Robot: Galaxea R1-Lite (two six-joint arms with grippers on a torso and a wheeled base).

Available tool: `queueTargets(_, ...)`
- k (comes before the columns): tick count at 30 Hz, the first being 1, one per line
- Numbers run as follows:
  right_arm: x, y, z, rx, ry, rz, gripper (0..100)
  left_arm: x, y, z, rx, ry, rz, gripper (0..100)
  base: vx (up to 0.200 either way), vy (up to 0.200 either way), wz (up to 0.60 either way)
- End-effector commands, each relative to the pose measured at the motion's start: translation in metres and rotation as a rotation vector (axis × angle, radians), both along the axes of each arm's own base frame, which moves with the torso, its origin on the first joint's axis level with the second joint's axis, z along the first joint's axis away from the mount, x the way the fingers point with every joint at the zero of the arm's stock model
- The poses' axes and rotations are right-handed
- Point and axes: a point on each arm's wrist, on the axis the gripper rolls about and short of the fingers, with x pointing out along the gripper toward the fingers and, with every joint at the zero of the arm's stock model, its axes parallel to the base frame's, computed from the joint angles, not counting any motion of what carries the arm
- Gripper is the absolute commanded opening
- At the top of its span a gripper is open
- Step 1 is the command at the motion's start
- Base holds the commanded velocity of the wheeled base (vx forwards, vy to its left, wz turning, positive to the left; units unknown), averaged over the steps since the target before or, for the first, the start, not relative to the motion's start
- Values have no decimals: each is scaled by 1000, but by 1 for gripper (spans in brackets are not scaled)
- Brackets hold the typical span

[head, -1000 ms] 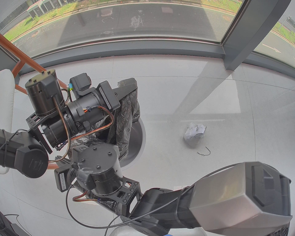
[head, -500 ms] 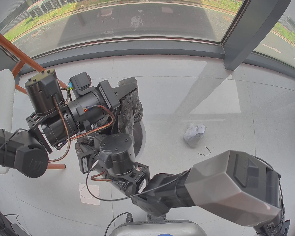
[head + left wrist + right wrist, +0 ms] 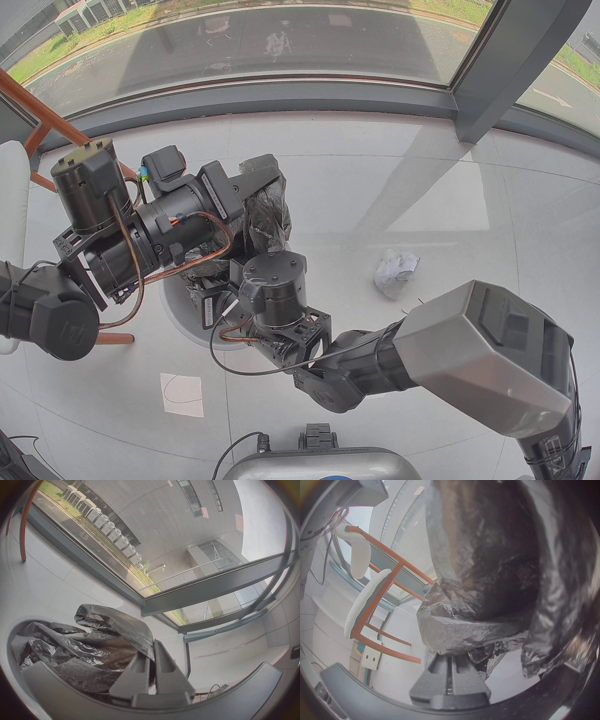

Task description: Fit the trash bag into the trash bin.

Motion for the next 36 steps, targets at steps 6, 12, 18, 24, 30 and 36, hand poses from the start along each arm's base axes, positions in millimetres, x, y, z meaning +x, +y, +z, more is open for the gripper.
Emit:
queueTargets(6,-13,-15,-3,-61,27,11,0,0,2,-3,7,5,6,0,0,0,0)
queueTargets(12,-42,-24,1,-101,55,69,0,0,4,-9,21,23,11,0,0,0,0)
queueTargets(18,-68,-28,14,-83,48,142,0,-1,5,-20,77,13,20,0,0,0,0)
queueTargets(24,-108,-53,52,-41,30,236,0,-3,6,-27,106,16,22,0,0,0,0)
queueTargets(30,-151,-97,65,-38,32,353,0,-3,6,-27,105,17,21,0,0,0,0)
queueTargets(36,-176,-144,62,-55,45,400,0,-4,3,-25,73,26,8,0,0,0,0)
